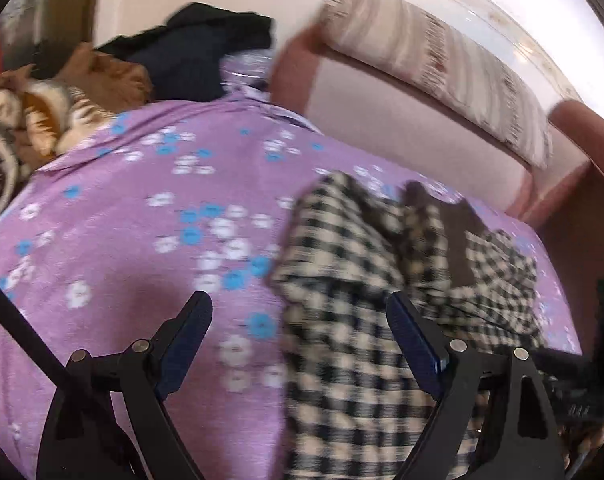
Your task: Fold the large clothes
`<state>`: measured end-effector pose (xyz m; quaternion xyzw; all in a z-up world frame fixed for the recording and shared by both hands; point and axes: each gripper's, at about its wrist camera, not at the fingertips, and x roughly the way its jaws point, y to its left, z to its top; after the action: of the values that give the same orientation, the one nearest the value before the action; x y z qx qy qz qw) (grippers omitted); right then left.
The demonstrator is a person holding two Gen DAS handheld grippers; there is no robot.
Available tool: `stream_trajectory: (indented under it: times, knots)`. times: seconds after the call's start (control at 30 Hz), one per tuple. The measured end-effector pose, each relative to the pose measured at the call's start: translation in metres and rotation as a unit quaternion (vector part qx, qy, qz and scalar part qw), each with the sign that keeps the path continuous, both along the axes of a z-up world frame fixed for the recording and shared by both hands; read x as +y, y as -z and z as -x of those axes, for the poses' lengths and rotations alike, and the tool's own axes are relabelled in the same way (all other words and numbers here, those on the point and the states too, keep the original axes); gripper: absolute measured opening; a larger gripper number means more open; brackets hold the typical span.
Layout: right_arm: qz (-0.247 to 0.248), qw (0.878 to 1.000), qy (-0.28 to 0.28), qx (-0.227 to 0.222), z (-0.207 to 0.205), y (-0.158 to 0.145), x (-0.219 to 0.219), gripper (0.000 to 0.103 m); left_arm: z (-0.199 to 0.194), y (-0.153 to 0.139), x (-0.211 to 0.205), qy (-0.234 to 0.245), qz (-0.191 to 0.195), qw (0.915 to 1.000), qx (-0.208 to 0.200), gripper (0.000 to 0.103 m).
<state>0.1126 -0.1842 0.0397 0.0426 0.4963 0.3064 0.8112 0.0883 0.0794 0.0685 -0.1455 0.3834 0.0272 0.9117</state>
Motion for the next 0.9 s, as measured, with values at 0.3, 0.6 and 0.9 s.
stream_trajectory:
  times: [0.3,0.6,0.9]
  knots:
    - [-0.039,0.991,0.123,0.017,0.019,0.019,-0.103,0.059,-0.065,0.003,-0.115,0.131,-0.119,0.9841,-0.014,0.088]
    - [-0.061,0.987,0.146,0.025,0.002,0.025,-0.126,0.059,-0.128,0.05,-0.167,0.11,-0.328,0.9383,0.003,0.088]
    - [-0.061,0.982,0.175,0.039,-0.014,0.036,-0.136,0.059,-0.149,0.036,-0.028,-0.07,-0.276,0.9576,0.044,0.088]
